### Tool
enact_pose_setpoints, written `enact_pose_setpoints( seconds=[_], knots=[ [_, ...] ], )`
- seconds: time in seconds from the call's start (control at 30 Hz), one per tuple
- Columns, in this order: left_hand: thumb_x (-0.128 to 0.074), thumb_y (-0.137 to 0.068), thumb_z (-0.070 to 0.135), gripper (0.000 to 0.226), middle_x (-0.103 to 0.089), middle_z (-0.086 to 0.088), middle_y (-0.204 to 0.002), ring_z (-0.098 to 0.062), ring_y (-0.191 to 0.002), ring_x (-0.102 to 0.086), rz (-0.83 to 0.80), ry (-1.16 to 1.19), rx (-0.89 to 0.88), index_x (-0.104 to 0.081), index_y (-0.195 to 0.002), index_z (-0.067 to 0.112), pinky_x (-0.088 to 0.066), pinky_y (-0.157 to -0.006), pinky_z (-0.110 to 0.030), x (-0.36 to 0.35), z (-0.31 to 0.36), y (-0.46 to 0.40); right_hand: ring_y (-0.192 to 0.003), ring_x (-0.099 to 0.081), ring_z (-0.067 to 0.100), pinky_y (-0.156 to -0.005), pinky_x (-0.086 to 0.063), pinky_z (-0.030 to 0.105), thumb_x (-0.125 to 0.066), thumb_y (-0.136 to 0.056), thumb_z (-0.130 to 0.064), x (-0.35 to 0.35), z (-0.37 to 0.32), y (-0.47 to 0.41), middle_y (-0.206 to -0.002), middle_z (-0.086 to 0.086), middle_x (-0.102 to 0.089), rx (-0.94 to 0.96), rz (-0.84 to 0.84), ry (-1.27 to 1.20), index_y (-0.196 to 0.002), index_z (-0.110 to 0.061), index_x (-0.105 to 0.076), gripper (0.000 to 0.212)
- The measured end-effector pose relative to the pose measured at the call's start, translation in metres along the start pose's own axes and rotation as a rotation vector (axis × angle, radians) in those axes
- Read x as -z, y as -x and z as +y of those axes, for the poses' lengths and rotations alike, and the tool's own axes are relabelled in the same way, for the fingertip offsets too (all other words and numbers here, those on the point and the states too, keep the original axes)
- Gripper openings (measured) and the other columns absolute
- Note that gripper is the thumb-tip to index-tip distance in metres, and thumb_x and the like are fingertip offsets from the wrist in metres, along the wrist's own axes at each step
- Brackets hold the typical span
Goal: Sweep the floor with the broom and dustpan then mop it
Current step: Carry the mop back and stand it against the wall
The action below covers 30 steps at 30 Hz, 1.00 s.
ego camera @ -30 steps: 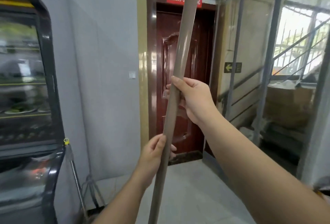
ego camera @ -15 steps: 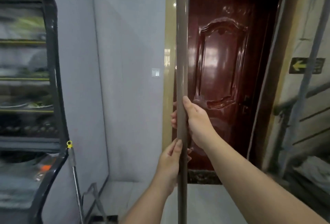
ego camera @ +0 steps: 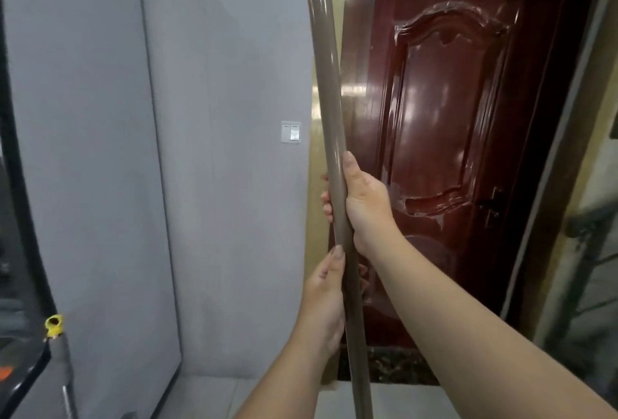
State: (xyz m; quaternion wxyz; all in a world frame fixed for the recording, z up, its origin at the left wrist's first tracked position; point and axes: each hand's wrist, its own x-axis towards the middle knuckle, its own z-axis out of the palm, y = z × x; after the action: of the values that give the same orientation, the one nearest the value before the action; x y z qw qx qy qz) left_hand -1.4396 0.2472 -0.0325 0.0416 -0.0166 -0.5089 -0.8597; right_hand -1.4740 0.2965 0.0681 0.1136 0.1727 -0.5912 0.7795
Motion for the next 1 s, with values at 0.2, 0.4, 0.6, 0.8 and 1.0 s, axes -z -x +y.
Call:
enact_pose_setpoints(
  seconds=[0.2,0.4,0.6,0.8,1.0],
  knots=[
    [-0.044,-0.093,0.042,0.031,-0.072,-0.003,-0.089,-0.018,-0.085,-0.067,0.007,-0.044,-0.057,-0.067,-0.092,0.023,-0.053,-0.076,-0.030,0.038,0.036,-0.103,-0.032,-0.050,0.005,-0.036,-0.042,0.014,-0.054,-0.090,-0.046,-0.048,0.042,-0.092,-0.041,-0.002,-0.058,0.056,0.050,-0.027,-0.067,-0.014,-0.064,0.040],
    [-0.040,-0.097,0.035,0.031,-0.062,-0.001,-0.069,-0.008,-0.061,-0.059,0.021,-0.124,-0.172,-0.064,-0.092,0.015,-0.050,-0.058,-0.020,0.085,0.063,-0.190,-0.037,-0.053,0.004,-0.040,-0.045,0.015,-0.048,-0.093,-0.045,-0.085,0.081,-0.169,-0.043,-0.004,-0.057,0.107,-0.063,-0.084,-0.075,-0.016,-0.064,0.038],
    [-0.038,-0.099,0.033,0.033,-0.062,0.002,-0.062,-0.006,-0.053,-0.057,0.143,-0.210,-0.280,-0.063,-0.085,0.016,-0.044,-0.058,-0.023,0.145,0.077,-0.272,-0.037,-0.050,0.003,-0.040,-0.044,0.015,-0.044,-0.097,-0.040,-0.129,0.131,-0.235,-0.041,-0.008,-0.054,0.106,-0.213,-0.188,-0.075,-0.022,-0.064,0.035],
    [-0.042,-0.093,0.046,0.035,-0.061,-0.008,-0.083,-0.017,-0.077,-0.056,0.328,-0.300,-0.360,-0.063,-0.087,0.019,-0.044,-0.080,-0.031,0.186,0.101,-0.337,-0.035,-0.048,0.004,-0.040,-0.043,0.017,-0.052,-0.093,-0.037,-0.173,0.174,-0.303,-0.040,-0.008,-0.053,0.085,-0.389,-0.319,-0.066,-0.018,-0.057,0.034],
    [-0.034,-0.096,0.046,0.039,-0.055,-0.018,-0.102,-0.023,-0.093,-0.054,0.500,-0.342,-0.350,-0.060,-0.095,0.017,-0.048,-0.083,-0.029,0.229,0.114,-0.374,-0.038,-0.051,0.005,-0.044,-0.045,0.017,-0.057,-0.090,-0.034,-0.215,0.220,-0.343,-0.045,-0.009,-0.054,0.036,-0.518,-0.338,-0.066,-0.020,-0.057,0.028]
  ],
)
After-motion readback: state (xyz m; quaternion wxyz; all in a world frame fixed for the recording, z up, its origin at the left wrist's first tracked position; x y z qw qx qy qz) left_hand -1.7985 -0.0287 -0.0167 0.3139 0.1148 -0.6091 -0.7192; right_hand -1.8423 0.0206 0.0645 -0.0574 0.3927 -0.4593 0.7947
